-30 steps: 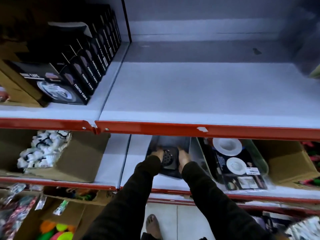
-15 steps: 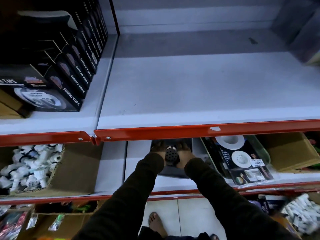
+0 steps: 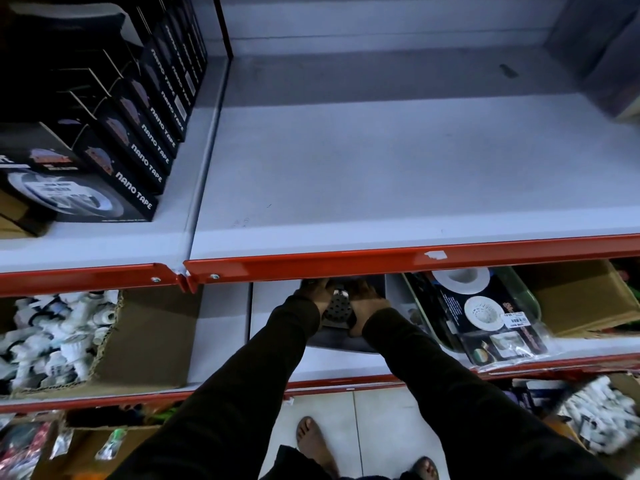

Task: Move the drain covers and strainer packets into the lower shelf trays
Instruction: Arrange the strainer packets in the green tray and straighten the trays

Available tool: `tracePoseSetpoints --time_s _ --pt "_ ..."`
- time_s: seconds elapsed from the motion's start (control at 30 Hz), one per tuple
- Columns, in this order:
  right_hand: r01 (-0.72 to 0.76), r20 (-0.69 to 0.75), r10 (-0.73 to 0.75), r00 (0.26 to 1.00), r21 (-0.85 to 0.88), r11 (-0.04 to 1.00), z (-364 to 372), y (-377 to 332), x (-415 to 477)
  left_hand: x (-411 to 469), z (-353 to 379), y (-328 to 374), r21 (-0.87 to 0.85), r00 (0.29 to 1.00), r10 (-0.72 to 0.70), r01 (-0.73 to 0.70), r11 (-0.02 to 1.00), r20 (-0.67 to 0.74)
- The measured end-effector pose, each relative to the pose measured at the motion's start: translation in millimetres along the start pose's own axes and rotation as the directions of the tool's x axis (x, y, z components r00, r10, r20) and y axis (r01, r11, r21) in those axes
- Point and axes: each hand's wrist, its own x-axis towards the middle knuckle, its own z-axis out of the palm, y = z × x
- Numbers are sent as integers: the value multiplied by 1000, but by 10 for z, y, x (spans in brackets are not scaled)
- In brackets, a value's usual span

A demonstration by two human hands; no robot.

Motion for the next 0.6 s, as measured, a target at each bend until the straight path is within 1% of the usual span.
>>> tracePoseSetpoints --time_s 0.03,0.07,0.1,0.13,0.17,0.2,0.27,0.3,0.37,0.4,0.43,0.47,0.5,0.53,0.6 --pt "1 -5 0 1000 17 1000 -13 5 -10 -13 -5 8 12 999 -2 1 1000 34" --pt "17 -6 -17 1000 28 999 -30 8 -25 -39 -5 15 72 996 39 -45 996 84" --pt "31 -8 -31 999 38 999 -67 18 -65 -83 -26 48 105 991 80 -91 990 105" --pt "54 -21 -53 998 57 997 -111 37 -109 -168 -57 75 70 992 64 -71 995 106" --pt "82 -71 -75 995 94 992 -162 72 -180 -226 -72 111 40 997 31 -34 999 71" --pt "97 -133 -81 988 126 987 -233 109 -256 -288 -113 144 19 999 37 -37 999 13" --pt "52 -240 -11 971 164 985 -357 259 -412 -330 -149 250 21 994 92 -91 996 -61" --pt "22 -277 30 960 183 983 -389 360 -470 -347 -156 319 -10 992 81 -82 997 -95" --pt "-34 -361 125 924 248 968 -467 648 -618 -410 -144 603 -161 982 9 -40 986 -190" --pt "-66 -412 197 890 312 948 -497 814 -687 -451 -115 768 -271 969 -25 -44 961 -245" --pt "-98 -459 276 845 375 922 -531 1005 -768 -483 -69 979 -404 960 -52 -65 913 -273" --pt "-146 -477 357 803 424 894 -560 1185 -827 -486 -26 1176 -530 956 -65 -101 842 -285" --pt "-217 -454 435 778 454 864 -598 1389 -892 -463 48 1404 -646 965 -72 -112 755 -252" --pt "-304 -386 508 770 479 824 -628 1564 -936 -407 140 1602 -745 981 -63 -98 660 -185" --pt "-463 -203 606 770 476 748 -652 1923 -1002 -311 311 2006 -834 998 -48 -10 551 -44"
